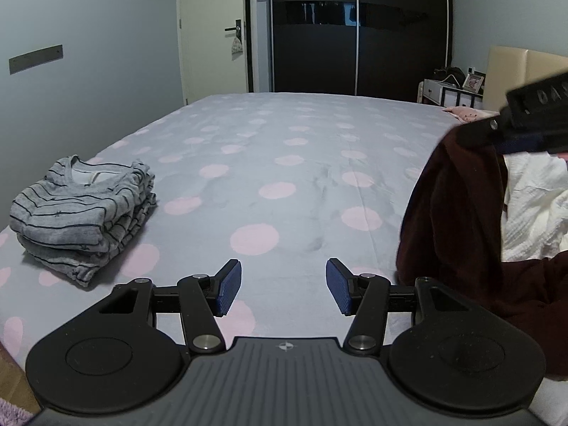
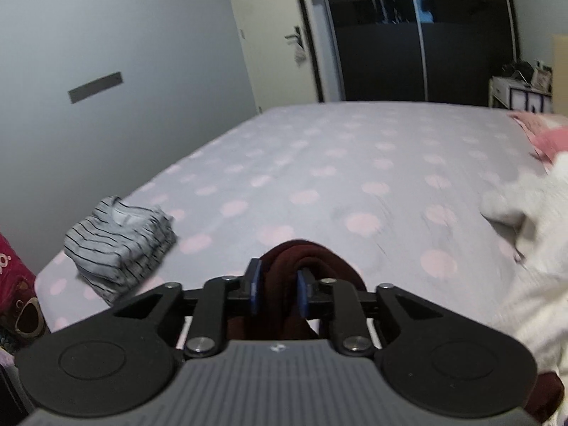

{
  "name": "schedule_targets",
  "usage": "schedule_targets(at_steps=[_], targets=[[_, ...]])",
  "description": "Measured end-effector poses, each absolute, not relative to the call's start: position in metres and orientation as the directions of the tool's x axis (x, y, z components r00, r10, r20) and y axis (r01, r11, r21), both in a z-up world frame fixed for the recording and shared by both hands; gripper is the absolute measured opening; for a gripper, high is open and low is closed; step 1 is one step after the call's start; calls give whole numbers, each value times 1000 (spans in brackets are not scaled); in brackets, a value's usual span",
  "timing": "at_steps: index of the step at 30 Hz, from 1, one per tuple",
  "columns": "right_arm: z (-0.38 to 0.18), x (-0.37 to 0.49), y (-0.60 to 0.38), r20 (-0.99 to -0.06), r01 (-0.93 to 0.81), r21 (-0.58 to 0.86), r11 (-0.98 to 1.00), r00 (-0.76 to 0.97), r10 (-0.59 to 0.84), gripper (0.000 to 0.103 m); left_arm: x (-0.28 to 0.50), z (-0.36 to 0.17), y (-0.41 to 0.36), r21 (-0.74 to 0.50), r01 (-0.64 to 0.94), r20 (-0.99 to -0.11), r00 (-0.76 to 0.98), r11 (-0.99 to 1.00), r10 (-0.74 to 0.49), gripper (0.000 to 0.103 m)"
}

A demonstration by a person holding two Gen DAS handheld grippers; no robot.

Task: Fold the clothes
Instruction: 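Pull the maroon sweater out of the pile with the right gripper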

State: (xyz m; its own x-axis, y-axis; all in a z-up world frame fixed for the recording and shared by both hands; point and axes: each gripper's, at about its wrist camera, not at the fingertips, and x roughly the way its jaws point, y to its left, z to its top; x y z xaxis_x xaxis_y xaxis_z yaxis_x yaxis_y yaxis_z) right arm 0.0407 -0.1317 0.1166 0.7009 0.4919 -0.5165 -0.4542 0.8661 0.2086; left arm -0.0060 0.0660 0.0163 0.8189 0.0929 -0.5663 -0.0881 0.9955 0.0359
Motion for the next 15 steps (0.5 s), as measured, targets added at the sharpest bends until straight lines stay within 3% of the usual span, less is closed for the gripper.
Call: schedule_targets(at_steps=[1,3,7,15], targets=[[114,54,-134,-521,-445,206,871,704,483,42,-5,15,64,37,-82,-568,818,996,89,51],[109,58,-142,-525,-424,201,883,715,463,43,-3,13,58,44,-69,-572,816,997,81,52],[95,62,-172,-527,-363,232,903,733,430,60,1,8,46,56,-35,-578,814,998,61,59],[66,73,-231,-570,-205,237,950,762,307,61,14,-11,13,76,50,-612,791,996,7,60]])
